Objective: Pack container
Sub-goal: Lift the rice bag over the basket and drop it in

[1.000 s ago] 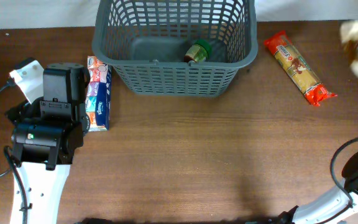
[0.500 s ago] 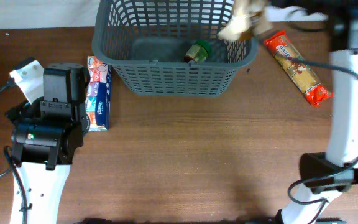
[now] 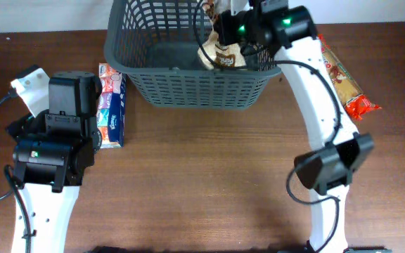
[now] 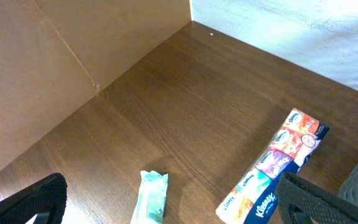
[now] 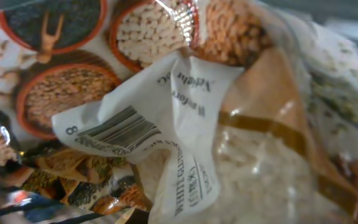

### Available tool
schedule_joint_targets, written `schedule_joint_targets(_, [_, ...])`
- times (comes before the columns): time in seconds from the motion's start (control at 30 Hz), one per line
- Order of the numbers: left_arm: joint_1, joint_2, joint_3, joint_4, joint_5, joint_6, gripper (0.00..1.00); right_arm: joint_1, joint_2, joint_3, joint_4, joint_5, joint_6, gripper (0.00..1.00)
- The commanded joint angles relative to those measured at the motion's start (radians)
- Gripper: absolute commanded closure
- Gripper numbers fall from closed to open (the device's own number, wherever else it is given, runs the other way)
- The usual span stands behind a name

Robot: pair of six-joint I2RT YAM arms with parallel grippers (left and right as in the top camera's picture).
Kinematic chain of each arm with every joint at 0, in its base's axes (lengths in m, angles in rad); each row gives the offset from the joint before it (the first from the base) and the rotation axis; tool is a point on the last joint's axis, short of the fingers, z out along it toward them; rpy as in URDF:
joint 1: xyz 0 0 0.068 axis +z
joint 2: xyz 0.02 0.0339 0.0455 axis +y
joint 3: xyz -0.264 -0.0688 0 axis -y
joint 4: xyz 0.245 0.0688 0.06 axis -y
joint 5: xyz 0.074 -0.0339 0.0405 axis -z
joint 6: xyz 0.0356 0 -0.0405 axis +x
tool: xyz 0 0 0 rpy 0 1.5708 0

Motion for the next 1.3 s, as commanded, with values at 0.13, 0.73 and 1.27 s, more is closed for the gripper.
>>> schedule_joint_targets(0.13, [0.005, 0.001, 0.01, -0.002, -0.014, 0.016, 0.0, -0.083, 0.044, 0.007, 0.013, 0.074, -0.014, 0.96])
schedule_joint_targets(0.73, [0.005, 0.001, 0.01, -0.002, -0.014, 0.016, 0.0, -0.138, 0.045, 0.007, -0.013, 0.063, -0.013, 0.04])
schedule_joint_targets(1.27, [0.005, 0.001, 0.01, -0.002, -0.014, 0.016, 0.0, -0.138, 0.039, 0.225, 0.02, -0.232, 0.072, 0.02])
